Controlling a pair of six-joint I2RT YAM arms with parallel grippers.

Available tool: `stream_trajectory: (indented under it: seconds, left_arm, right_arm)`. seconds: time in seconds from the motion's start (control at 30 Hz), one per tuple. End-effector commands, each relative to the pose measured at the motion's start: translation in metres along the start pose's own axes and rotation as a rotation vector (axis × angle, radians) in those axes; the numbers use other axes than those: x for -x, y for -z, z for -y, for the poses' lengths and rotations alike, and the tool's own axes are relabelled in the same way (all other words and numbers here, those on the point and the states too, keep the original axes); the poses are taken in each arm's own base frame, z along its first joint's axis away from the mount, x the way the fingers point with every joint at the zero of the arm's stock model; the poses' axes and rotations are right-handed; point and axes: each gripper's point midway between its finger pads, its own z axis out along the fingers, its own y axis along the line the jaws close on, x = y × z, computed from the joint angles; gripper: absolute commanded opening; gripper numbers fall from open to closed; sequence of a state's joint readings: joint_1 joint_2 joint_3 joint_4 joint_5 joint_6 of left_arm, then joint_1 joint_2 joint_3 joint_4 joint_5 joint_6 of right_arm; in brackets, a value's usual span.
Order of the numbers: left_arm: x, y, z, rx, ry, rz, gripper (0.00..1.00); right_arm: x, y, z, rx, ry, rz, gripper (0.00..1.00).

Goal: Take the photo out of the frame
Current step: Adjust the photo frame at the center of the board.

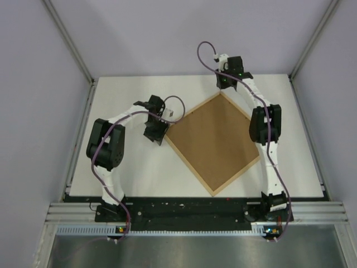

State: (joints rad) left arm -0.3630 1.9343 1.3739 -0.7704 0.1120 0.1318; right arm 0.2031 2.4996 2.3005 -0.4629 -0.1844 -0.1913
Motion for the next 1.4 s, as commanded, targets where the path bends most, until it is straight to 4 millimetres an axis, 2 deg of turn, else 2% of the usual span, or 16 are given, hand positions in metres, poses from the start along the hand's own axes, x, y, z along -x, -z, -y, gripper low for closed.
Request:
stream_trajectory:
  seconds: [0.0, 0.13, 0.17, 0.23, 0.3, 0.33, 0.4, 0.47, 0.6, 0.73, 0.8, 0.9, 1.17, 1.23, 1.37]
  left_arm:
    - [0.006, 0.032, -0.003, 0.005, 0.054, 0.041, 0.52]
    - [0.037, 0.052, -0.007, 0.018, 0.054, 0.119, 0.55]
    - [0.048, 0.058, -0.006, 0.015, 0.05, 0.149, 0.57]
    - [0.076, 0.071, -0.007, 0.008, 0.019, 0.225, 0.61]
    - [0.097, 0.076, -0.005, -0.016, -0.014, 0.269, 0.66]
    - [0.115, 0.081, -0.004, -0.017, -0.043, 0.306, 0.68]
    - [0.137, 0.077, -0.003, -0.026, -0.092, 0.338, 0.72]
    - [0.157, 0.066, 0.0, -0.03, -0.137, 0.355, 0.73]
    - [0.183, 0.03, 0.012, -0.068, -0.2, 0.361, 0.74]
    - [0.194, -0.003, 0.028, -0.08, -0.251, 0.343, 0.74]
    - [0.198, -0.014, 0.034, -0.054, -0.281, 0.34, 0.75]
    - [0.199, -0.026, 0.041, -0.03, -0.311, 0.328, 0.75]
    - [0.184, -0.048, 0.034, 0.006, -0.283, 0.27, 0.68]
    - [0.177, -0.055, 0.034, 0.003, -0.276, 0.247, 0.64]
    - [0.166, -0.061, 0.025, 0.043, -0.215, 0.21, 0.46]
  right_arm:
    - [0.09, 0.081, 0.0, -0.018, 0.068, 0.177, 0.0]
    - [0.105, 0.136, -0.016, 0.029, 0.104, 0.216, 0.0]
    - [0.112, 0.158, -0.018, 0.029, 0.111, 0.238, 0.0]
    - [0.103, 0.182, -0.018, 0.046, 0.093, 0.236, 0.0]
    - [0.092, 0.205, -0.015, 0.062, 0.062, 0.234, 0.0]
    - [0.082, 0.214, -0.012, 0.069, 0.043, 0.223, 0.0]
    - [0.058, 0.228, -0.007, 0.074, 0.014, 0.19, 0.0]
    - [0.029, 0.239, 0.0, 0.072, -0.01, 0.148, 0.0]
    - [-0.032, 0.259, 0.018, 0.044, -0.067, 0.073, 0.0]
    - [-0.072, 0.274, 0.03, 0.017, -0.123, 0.036, 0.0]
    - [-0.084, 0.28, 0.031, 0.017, -0.145, 0.029, 0.0]
    - [-0.091, 0.286, 0.025, 0.023, -0.152, 0.032, 0.0]
    - [-0.082, 0.294, 0.009, 0.081, -0.185, 0.082, 0.0]
    - [-0.082, 0.294, 0.009, 0.087, -0.188, 0.083, 0.0]
    - [-0.081, 0.296, 0.005, 0.103, -0.191, 0.09, 0.0]
